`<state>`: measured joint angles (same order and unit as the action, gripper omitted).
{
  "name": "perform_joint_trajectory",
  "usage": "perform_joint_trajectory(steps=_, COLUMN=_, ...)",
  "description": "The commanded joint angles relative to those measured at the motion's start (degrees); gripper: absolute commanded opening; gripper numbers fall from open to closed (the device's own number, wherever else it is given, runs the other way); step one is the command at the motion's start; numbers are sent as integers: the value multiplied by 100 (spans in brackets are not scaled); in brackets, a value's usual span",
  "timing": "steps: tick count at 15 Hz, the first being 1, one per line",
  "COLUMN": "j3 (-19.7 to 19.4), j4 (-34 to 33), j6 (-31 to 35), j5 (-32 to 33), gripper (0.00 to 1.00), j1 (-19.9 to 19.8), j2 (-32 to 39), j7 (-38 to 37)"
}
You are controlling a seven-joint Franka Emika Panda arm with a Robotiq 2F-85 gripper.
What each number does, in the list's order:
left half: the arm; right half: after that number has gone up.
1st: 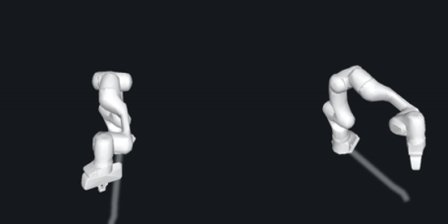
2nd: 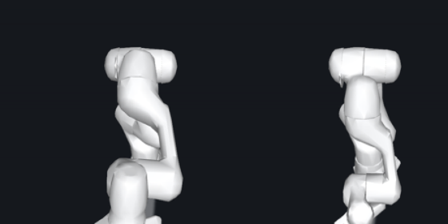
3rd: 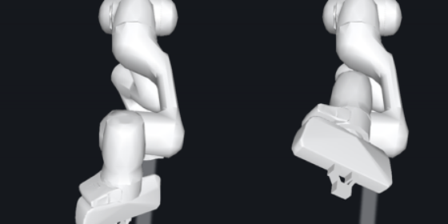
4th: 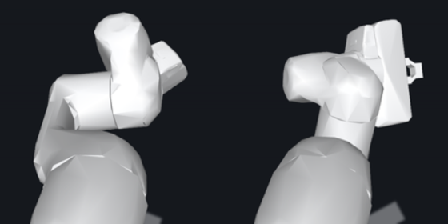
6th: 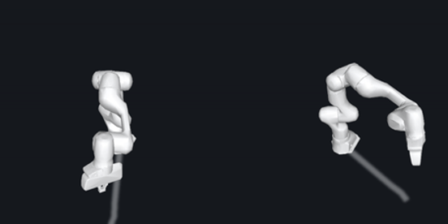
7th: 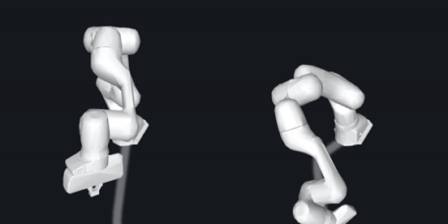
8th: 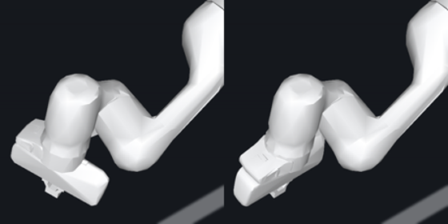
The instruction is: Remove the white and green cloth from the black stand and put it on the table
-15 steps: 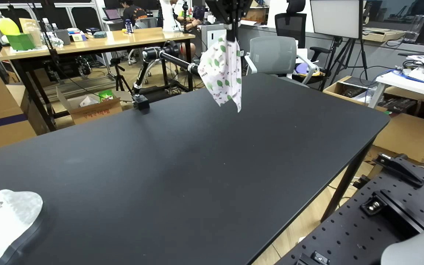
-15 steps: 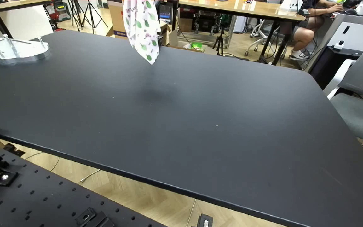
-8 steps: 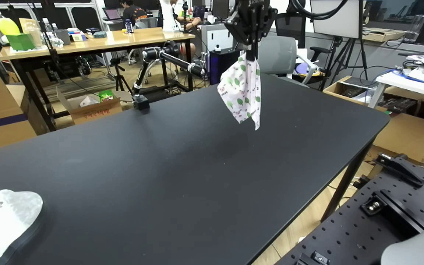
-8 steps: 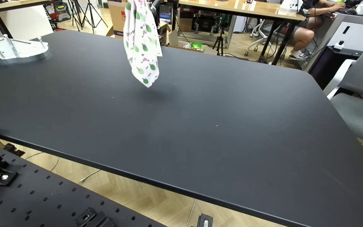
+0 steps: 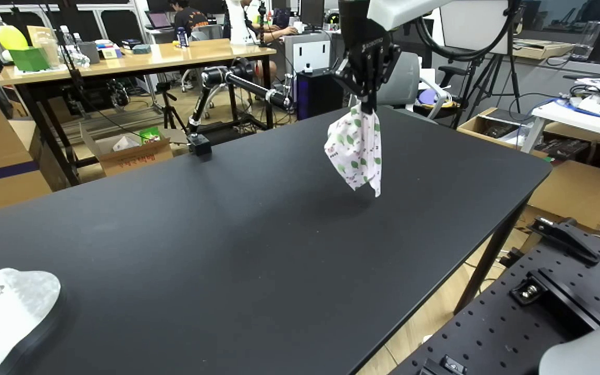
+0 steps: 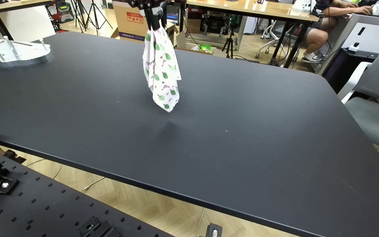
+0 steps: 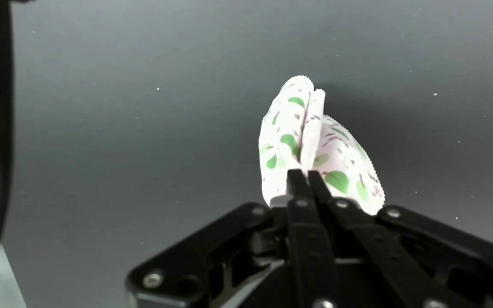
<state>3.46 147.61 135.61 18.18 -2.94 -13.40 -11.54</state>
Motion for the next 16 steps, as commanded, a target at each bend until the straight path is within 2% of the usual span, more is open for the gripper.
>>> perform_joint_trajectory(steps=1, j3=8, j4=61, j6=68, j5=106, gripper=29, j1=-26, j2=134, j7=-175)
perform_joint_trajectory(steps=5, j3=-27, j4=36, j6=-1, j5=-30, gripper=55, j1=11, j2=215, j7=-153)
perform_joint_trajectory(steps=11, j3=-17, j4=-23, j6=-461, j5=-631, gripper=96, j1=115, j2=73, j7=-117)
perform_joint_trajectory(steps=13, j3=10, j4=-12, j6=-618, j5=-827, gripper=100, j1=188, j2=-72, j7=-72)
perform_joint_trajectory(steps=16, j3=20, j4=-38, j6=-907, j5=-1184, gripper=100, j1=331, j2=-255, j7=88)
